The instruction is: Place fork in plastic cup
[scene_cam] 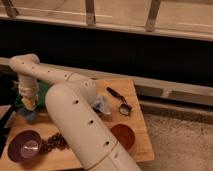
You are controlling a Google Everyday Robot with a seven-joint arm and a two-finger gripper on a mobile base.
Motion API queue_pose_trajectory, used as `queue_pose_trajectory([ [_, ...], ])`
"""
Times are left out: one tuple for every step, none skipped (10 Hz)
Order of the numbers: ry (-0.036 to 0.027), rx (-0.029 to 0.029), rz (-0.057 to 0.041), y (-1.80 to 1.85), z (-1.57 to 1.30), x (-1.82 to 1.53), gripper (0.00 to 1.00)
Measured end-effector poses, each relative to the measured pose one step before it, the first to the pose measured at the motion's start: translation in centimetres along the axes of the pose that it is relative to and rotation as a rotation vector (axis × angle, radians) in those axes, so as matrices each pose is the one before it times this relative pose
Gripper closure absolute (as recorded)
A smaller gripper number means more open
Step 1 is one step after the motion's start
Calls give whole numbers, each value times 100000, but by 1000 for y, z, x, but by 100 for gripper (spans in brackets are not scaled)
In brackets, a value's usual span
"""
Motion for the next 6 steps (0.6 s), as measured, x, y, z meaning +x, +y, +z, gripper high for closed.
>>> queue_pose_trajectory([
  [-41, 55, -44, 17, -37, 4, 22],
  [-119, 70, -62, 28, -93, -23, 22],
  [-66, 162, -218, 76, -95, -58, 22],
  [-209, 387, -327, 44, -158, -73, 22],
  [-254, 582, -378, 81, -167, -76, 22],
  [-518, 394, -388, 136, -171, -142, 22],
])
